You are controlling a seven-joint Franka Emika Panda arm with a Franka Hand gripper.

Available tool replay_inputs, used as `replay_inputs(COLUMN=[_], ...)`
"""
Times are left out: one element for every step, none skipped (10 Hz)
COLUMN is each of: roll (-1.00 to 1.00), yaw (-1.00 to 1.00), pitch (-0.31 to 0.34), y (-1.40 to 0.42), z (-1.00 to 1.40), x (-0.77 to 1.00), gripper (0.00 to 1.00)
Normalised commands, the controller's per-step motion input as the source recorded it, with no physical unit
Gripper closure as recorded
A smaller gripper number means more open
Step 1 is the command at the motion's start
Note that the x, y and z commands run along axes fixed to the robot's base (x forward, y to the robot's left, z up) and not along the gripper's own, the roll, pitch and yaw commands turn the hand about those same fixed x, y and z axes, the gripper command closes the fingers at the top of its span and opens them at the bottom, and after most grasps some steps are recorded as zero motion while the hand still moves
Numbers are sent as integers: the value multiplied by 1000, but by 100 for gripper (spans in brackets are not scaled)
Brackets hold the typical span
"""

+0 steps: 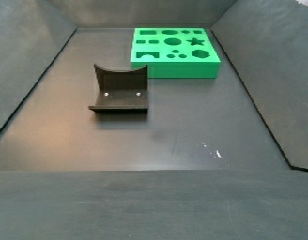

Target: Insert the 3 prong object.

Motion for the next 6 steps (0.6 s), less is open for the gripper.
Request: replay_inputs(roll=[44, 40, 117, 123, 104, 0], yaw=[-866, -626, -160, 0, 0, -423], pitch=[56, 130, 60, 34, 40, 10], y=[131, 389, 811, 1000, 1000, 646], z=[-291, -454, -571, -711, -737, -609], x=[-86, -94, -46, 0, 0, 0], gripper=[100, 100, 100, 100, 100, 100])
